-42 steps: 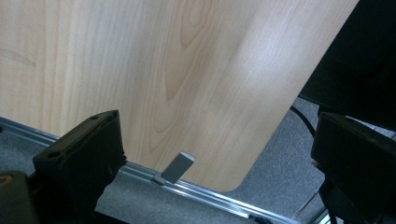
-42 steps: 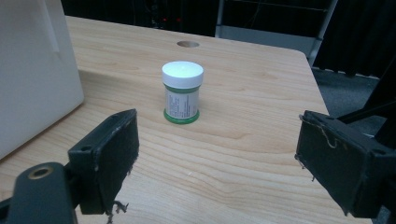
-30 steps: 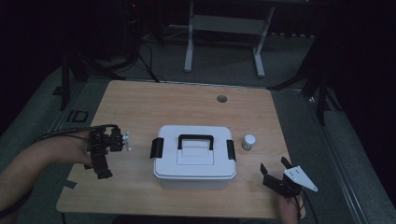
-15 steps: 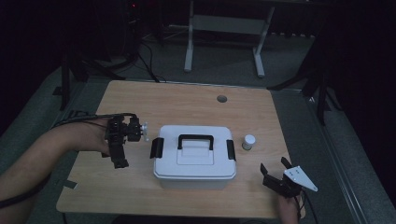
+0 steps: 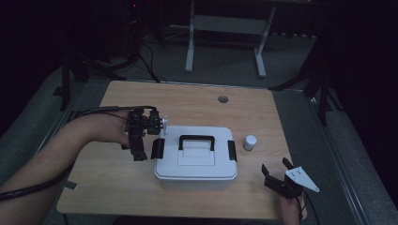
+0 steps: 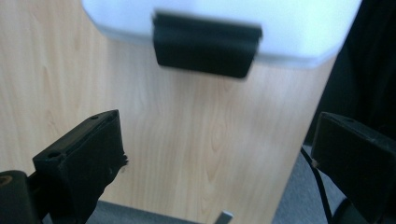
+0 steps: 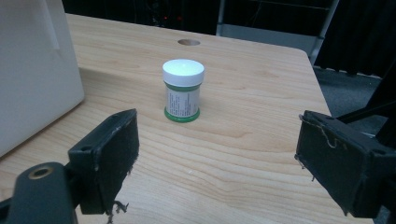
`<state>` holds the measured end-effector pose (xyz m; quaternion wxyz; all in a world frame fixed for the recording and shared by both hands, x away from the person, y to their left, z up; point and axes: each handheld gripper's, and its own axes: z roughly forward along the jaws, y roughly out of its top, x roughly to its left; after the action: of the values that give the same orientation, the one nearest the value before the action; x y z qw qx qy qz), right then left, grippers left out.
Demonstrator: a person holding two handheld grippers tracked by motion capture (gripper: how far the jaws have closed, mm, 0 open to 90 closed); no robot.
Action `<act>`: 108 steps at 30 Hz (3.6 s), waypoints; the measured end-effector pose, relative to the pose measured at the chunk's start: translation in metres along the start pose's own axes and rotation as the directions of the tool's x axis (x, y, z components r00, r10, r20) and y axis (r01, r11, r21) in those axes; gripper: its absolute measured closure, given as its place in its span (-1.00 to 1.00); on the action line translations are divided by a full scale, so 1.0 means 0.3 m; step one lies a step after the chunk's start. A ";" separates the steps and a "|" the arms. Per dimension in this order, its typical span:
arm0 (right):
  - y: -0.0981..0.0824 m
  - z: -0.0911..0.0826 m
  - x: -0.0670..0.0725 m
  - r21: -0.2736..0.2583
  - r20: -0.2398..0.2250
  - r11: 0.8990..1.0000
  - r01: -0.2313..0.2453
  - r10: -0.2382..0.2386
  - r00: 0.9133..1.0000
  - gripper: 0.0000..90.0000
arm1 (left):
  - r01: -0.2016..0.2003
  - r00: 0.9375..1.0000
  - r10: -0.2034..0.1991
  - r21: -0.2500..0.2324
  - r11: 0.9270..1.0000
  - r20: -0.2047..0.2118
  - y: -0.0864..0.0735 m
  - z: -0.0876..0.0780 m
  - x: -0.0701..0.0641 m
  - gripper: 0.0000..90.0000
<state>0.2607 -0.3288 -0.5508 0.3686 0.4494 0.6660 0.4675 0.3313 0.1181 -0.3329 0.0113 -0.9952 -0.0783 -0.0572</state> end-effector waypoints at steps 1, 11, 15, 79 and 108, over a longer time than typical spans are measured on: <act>0.000 0.000 0.000 0.000 0.000 1.000 0.000 0.000 1.000 -0.71 | 0.000 1.000 0.000 0.000 1.000 0.000 0.000 0.000 0.000 -0.96; 0.000 0.000 -0.001 0.001 -0.005 1.000 -0.002 0.002 1.000 -0.71 | -0.055 0.998 0.054 -0.032 0.998 -0.013 0.124 0.014 -0.001 -0.89; -0.001 -0.001 -0.001 0.001 -0.007 1.000 -0.002 0.002 1.000 -0.71 | -0.072 0.997 0.072 -0.029 0.997 -0.011 0.180 0.034 0.007 -0.89; -0.003 0.006 0.002 0.018 -0.002 1.000 0.007 -0.007 1.000 -0.71 | -0.086 0.989 0.084 0.013 0.996 0.121 0.317 0.126 0.058 0.85; -0.003 0.008 0.003 0.025 0.004 1.000 0.012 -0.012 1.000 -0.71 | 0.026 0.998 -0.022 -0.070 0.997 0.063 0.053 -0.068 0.073 0.85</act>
<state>0.2624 -0.3274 -0.5524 0.3670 0.4510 0.6736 0.4563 0.3529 0.1050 -0.3103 -0.0270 -0.9953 -0.0885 -0.0290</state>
